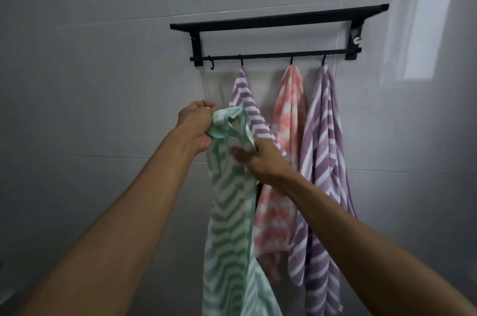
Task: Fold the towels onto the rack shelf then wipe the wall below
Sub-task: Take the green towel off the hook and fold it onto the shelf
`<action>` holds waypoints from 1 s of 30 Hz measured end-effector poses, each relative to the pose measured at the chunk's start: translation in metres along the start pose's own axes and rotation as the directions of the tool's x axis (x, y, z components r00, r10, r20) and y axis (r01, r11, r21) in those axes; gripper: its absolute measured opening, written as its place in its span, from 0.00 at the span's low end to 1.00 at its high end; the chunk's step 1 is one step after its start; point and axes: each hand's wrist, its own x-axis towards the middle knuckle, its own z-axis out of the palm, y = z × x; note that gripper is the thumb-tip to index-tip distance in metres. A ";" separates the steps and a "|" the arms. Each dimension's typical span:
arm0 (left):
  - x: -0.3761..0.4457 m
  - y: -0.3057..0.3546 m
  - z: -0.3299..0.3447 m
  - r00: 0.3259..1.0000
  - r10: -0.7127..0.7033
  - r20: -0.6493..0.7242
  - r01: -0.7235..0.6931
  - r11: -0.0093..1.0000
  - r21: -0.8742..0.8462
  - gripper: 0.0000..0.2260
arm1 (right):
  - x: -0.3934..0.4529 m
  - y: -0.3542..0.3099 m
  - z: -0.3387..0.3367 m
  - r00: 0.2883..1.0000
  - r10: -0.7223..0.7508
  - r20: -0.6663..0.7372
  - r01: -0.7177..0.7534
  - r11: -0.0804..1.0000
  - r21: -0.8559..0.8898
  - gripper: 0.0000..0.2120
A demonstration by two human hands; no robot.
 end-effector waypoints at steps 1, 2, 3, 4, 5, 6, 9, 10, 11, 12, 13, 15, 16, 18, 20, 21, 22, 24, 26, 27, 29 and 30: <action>-0.002 0.001 -0.001 0.999 -0.030 0.030 0.031 0.999 -0.026 0.07 | 0.005 0.000 -0.001 0.996 0.004 -0.093 0.000 0.999 0.041 0.12; -0.007 0.001 -0.004 0.995 -0.059 0.084 0.063 0.997 -0.049 0.03 | 0.009 -0.003 -0.001 0.987 0.020 -0.161 -0.001 0.994 0.112 0.13; -0.013 0.000 -0.007 0.983 -0.078 0.167 0.086 0.996 -0.039 0.03 | 0.013 -0.005 -0.004 0.978 0.038 -0.207 -0.002 0.985 0.172 0.14; -0.018 -0.001 -0.012 0.958 -0.086 0.273 0.086 0.996 0.014 0.08 | 0.017 -0.009 -0.007 0.971 0.060 -0.231 -0.010 0.978 0.210 0.14; -0.020 -0.003 -0.019 0.920 -0.091 0.380 0.060 0.994 0.094 0.14 | 0.020 -0.012 -0.011 0.968 0.083 -0.237 -0.024 0.971 0.240 0.14; -0.022 -0.005 -0.026 0.876 -0.099 0.472 0.011 0.983 0.184 0.21 | 0.022 -0.016 -0.015 0.966 0.117 -0.230 -0.051 0.961 0.273 0.14; -0.022 -0.011 -0.040 0.838 -0.154 0.524 -0.122 0.883 0.454 0.33 | 0.028 -0.026 -0.024 0.957 0.230 -0.178 -0.172 0.941 0.290 0.15; -0.021 -0.011 -0.041 0.873 -0.143 0.465 -0.164 0.813 0.559 0.32 | 0.030 -0.028 -0.026 0.952 0.254 -0.172 -0.201 0.941 0.273 0.15; -0.022 -0.010 -0.040 0.910 -0.113 0.399 -0.203 0.718 0.666 0.28 | 0.032 -0.030 -0.026 0.947 0.271 -0.174 -0.221 0.940 0.258 0.16; -0.023 -0.009 -0.040 0.938 -0.071 0.338 -0.225 0.618 0.753 0.21 | 0.033 -0.031 -0.027 0.942 0.282 -0.182 -0.234 0.940 0.247 0.17; -0.022 -0.008 -0.040 0.955 -0.024 0.296 -0.235 0.549 0.802 0.15 | 0.034 -0.031 -0.027 0.938 0.288 -0.191 -0.240 0.941 0.239 0.17; -0.016 -0.009 -0.045 0.968 0.032 0.247 -0.228 0.510 0.829 0.09 | 0.035 -0.029 -0.029 0.935 0.299 -0.190 -0.257 0.942 0.218 0.16; -0.013 -0.011 -0.047 0.972 0.042 0.233 -0.220 0.516 0.828 0.09 | 0.035 -0.028 -0.030 0.934 0.306 -0.183 -0.268 0.942 0.203 0.16; -0.012 -0.012 -0.051 0.975 0.048 0.218 -0.205 0.580 0.789 0.10 | 0.036 -0.025 -0.029 0.934 0.307 -0.180 -0.275 0.944 0.184 0.18; -0.011 -0.017 -0.053 0.976 0.031 0.217 -0.182 0.671 0.719 0.12 | 0.037 -0.024 -0.028 0.933 0.308 -0.184 -0.276 0.944 0.182 0.18; -0.012 -0.020 -0.053 0.966 0.017 0.259 -0.197 0.700 0.686 0.14 | 0.036 -0.026 -0.027 0.934 0.305 -0.185 -0.273 0.945 0.178 0.17; -0.014 -0.022 -0.053 0.946 0.000 0.323 -0.230 0.702 0.674 0.17 | 0.037 -0.026 -0.025 0.935 0.301 -0.189 -0.271 0.948 0.169 0.17; -0.015 -0.031 -0.053 0.904 -0.028 0.428 -0.330 0.592 0.735 0.28 | 0.039 -0.028 -0.021 0.938 0.285 -0.197 -0.261 0.955 0.138 0.15; -0.011 -0.045 -0.053 0.898 0.042 0.437 -0.415 0.408 0.813 0.26 | 0.041 -0.029 -0.018 0.943 0.255 -0.212 -0.240 0.966 0.098 0.13; -0.010 -0.049 -0.052 0.906 0.124 0.405 -0.419 0.395 0.817 0.19 | 0.041 -0.030 -0.017 0.947 0.241 -0.211 -0.231 0.970 0.072 0.13; -0.007 -0.051 -0.049 0.931 0.237 0.276 -0.363 0.571 0.736 0.07 | 0.040 -0.032 -0.017 0.957 0.208 -0.202 -0.211 0.977 0.008 0.14; -0.008 -0.049 -0.048 0.947 0.238 0.218 -0.322 0.677 0.662 0.06 | 0.038 -0.032 -0.017 0.962 0.185 -0.198 -0.195 0.980 -0.029 0.14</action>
